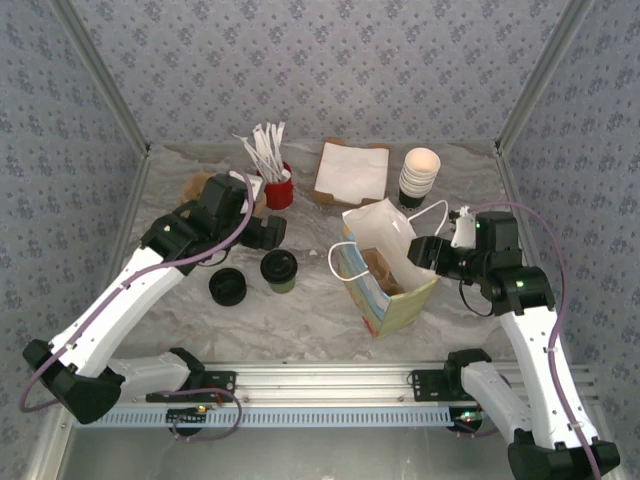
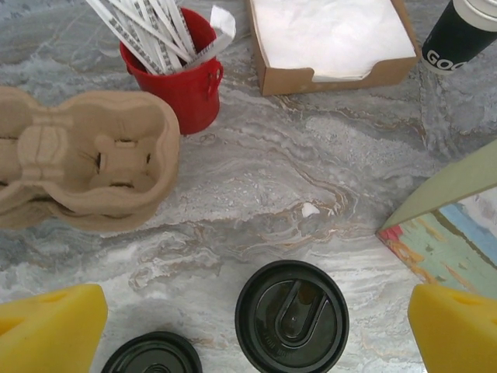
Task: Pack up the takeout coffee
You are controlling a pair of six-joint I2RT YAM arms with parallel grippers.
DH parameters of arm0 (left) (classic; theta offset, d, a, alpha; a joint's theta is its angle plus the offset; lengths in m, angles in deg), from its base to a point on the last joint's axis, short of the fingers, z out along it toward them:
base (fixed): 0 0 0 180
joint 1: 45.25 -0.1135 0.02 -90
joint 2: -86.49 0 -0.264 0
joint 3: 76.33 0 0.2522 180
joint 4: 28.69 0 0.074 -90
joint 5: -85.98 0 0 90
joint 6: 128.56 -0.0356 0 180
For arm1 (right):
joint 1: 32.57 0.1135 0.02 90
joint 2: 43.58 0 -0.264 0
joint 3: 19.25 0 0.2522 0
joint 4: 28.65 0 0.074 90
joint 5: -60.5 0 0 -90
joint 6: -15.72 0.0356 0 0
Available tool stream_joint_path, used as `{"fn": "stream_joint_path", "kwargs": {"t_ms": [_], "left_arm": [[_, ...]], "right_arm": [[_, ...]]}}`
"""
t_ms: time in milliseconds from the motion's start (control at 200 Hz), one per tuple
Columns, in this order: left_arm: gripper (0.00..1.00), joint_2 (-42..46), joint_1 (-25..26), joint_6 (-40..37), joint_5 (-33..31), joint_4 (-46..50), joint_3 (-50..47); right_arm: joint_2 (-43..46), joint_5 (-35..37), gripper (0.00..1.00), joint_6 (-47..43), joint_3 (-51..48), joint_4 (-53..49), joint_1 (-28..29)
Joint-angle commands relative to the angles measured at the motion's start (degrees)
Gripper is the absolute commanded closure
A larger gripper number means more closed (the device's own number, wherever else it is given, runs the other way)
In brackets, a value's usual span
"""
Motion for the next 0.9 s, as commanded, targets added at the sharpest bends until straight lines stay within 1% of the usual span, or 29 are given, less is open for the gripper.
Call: {"fn": "stream_joint_path", "kwargs": {"t_ms": [0,95,175,320,410,505,660,894], "left_arm": [[0.01,0.6,-0.4,1.1,2.6,-2.8,-2.4],[0.01,0.5,-0.4,1.0,1.6,-2.8,-3.9],[0.01,0.7,-0.4,0.7,1.2,-3.5,-5.0],[0.01,-0.1,-0.5,0.7,0.0,-3.8,-6.5],[0.01,-0.9,-0.4,1.6,1.1,-3.7,-7.5],[0.02,-1.7,-0.2,2.9,3.6,-4.5,-8.9],[0.02,-2.2,0.9,4.6,3.9,-6.2,-11.8],[0.02,-4.6,3.9,6.4,1.1,-5.7,-12.9]], "right_arm": [[0.3,2.0,0.41,-0.5,-0.6,1.0,1.4],[0.2,3.4,0.48,-0.2,-1.1,2.1,2.4],[0.4,4.3,0.59,0.7,-2.0,3.6,3.5],[0.2,6.3,0.73,2.7,-2.6,5.3,5.5],[0.5,8.2,0.78,3.8,-2.8,6.1,6.8],[0.8,10.1,0.82,5.1,-2.8,6.6,7.5],[1.0,11.8,0.83,6.8,-3.2,7.7,9.2],[2.2,16.1,0.85,10.5,-4.5,10.1,12.0]]}}
